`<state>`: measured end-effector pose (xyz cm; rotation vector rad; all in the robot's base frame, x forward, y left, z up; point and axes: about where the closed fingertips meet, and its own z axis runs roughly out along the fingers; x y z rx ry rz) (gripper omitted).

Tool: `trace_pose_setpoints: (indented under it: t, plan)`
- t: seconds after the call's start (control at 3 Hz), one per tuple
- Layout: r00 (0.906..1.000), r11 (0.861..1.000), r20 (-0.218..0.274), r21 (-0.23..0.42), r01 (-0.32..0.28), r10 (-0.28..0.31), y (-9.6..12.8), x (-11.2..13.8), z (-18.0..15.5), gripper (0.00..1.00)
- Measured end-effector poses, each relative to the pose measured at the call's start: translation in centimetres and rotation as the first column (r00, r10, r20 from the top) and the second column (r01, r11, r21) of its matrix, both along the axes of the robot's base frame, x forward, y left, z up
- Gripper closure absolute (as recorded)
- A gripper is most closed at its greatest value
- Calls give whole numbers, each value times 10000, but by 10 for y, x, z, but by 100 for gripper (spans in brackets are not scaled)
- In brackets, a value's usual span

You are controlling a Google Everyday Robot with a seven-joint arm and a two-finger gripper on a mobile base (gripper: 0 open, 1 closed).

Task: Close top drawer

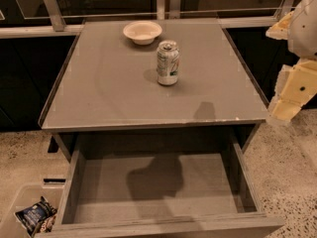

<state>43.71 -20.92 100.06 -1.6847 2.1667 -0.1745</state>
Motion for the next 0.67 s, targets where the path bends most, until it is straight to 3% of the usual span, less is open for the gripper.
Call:
trace_pose_setpoints:
  t: [0.67]
  plan:
    - [9999, 9994, -7, 314, -142, 143, -3, -11, -9, 0]
